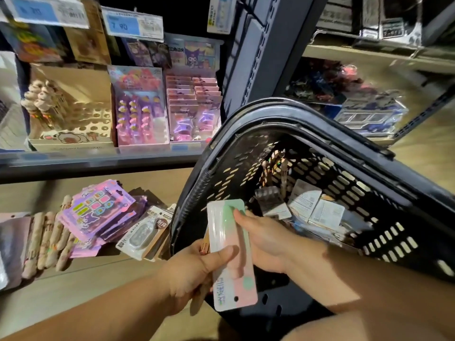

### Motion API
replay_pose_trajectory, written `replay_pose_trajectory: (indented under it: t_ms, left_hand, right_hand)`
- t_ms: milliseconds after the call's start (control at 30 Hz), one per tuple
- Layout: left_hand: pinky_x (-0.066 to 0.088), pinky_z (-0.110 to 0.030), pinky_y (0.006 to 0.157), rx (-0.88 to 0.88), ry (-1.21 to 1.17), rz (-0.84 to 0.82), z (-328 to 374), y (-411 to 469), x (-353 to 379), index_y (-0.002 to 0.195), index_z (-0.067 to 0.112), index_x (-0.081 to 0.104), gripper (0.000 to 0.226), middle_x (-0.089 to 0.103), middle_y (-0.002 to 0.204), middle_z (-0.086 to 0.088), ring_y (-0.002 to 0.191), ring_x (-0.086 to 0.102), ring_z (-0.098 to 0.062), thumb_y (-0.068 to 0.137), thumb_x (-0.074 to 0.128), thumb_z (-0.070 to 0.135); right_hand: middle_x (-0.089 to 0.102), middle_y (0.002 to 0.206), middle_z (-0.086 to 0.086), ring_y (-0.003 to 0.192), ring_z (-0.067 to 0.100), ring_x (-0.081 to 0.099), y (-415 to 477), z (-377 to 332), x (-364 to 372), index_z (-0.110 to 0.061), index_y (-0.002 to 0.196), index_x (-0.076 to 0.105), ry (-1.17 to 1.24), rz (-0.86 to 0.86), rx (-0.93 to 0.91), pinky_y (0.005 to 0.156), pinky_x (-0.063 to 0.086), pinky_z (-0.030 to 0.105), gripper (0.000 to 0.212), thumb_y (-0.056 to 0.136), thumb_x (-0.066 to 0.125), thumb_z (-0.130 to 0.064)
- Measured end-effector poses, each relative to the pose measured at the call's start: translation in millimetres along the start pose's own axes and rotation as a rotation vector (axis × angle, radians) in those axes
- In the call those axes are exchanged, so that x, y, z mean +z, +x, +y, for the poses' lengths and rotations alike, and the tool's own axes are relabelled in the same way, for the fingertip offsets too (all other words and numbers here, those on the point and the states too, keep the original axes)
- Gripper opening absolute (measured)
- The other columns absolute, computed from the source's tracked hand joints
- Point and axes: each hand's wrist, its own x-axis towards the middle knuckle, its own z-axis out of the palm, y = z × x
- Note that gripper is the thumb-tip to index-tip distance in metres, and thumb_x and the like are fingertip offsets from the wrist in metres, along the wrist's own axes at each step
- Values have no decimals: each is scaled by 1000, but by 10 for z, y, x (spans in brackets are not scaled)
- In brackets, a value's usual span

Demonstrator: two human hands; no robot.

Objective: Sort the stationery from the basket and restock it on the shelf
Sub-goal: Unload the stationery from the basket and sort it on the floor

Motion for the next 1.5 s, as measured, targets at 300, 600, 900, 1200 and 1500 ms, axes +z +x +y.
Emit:
replay_pose_trajectory:
  t_ms: [300, 600, 900, 1200, 1500]
  left_hand:
    - [53, -46, 89, 30, 10, -41, 22, 334, 247, 120, 5, 64, 69, 71, 107, -22, 97, 69, -39, 56, 86, 18]
    - [56, -38, 67, -48, 93, -70, 44, 461, 106, 119, 7, 59, 68, 72, 101, -24, 88, 71, -39, 57, 82, 22]
    - [56, -40, 75, -110, 104, -60, -36, 453, -29, 123, 4, 58, 72, 68, 107, -30, 88, 69, -42, 61, 90, 25]
    - [55, -31, 49, -115, 109, -84, -5, 503, 18, 123, 0, 58, 74, 67, 104, -31, 69, 69, -38, 58, 85, 23]
    - [50, -27, 40, -92, 112, -39, 31, 516, 24, 128, 0, 51, 76, 66, 102, -31, 55, 68, -32, 60, 81, 19]
  right_hand:
    - [56, 137, 13, 128, 30, 51, -6, 71, -439, -18, 137, 51, 36, -11, 26, 105, 41, 47, 51, 98, 40, -49]
    - [36, 139, -1, 127, 21, 30, -165, 479, -1954, -30, 138, 38, -1441, 833, -67, 107, 33, 35, 84, 67, 72, -62]
    - [18, 153, 1, 139, 26, 31, -1, 629, -2283, -26, 149, 9, -1492, 826, 108, 110, 31, 45, 116, 62, 82, -51]
    - [37, 136, 4, 110, 25, 59, 15, 610, -2374, -27, 142, 26, -1586, 808, 48, 79, 55, 35, 67, 88, 61, -43]
    - [49, 134, 5, 114, 27, 56, 63, 444, -2336, -25, 139, 36, -1678, 697, 54, 91, 50, 36, 53, 91, 57, -23]
